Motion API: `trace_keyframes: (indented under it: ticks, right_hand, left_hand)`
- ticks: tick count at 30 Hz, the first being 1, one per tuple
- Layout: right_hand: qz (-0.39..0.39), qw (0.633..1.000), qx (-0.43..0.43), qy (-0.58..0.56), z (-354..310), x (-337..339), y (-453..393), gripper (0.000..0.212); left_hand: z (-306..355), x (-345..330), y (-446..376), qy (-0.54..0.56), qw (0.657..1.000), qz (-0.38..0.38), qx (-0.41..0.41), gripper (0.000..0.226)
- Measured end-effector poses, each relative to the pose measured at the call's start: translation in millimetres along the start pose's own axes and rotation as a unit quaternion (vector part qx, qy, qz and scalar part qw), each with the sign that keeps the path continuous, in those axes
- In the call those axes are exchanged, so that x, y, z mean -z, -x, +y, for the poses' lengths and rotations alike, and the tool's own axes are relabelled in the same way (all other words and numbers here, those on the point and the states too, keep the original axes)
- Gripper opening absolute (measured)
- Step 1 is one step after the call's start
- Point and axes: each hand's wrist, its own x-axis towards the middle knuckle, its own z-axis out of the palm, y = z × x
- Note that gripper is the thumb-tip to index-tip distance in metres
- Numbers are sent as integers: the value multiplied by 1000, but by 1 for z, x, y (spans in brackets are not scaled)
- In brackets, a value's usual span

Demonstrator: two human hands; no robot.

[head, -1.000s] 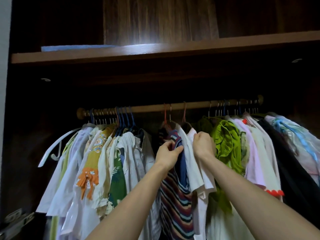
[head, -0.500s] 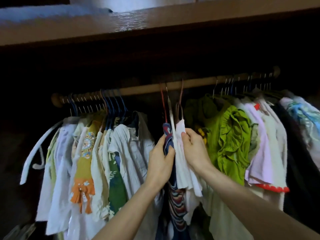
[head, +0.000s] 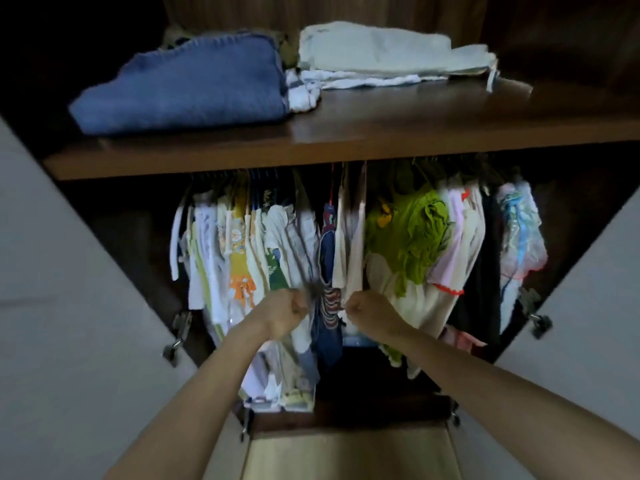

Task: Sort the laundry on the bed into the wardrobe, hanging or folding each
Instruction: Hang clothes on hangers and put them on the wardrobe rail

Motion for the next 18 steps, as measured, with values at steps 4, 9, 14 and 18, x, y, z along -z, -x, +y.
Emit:
trace_keyframes:
  ticks: [4, 9, 14, 18]
  right_hand:
    - [-93, 979, 124, 129, -54, 1, 59, 44]
    - [-199, 944, 191, 179, -127, -33, 125, 26]
    - [-299, 883, 280, 227, -198, -89, 209, 24]
    - [-344, 832, 345, 264, -236, -145, 286, 27]
  left_hand:
    - [-6, 2, 109, -103, 993, -24, 57, 37]
    - [-24, -8, 246, -92, 980, 23, 175, 38]
    - [-51, -19, 379, -51, 956, 40, 286, 45]
    - [-65, -44, 481, 5, 932, 107, 347, 40]
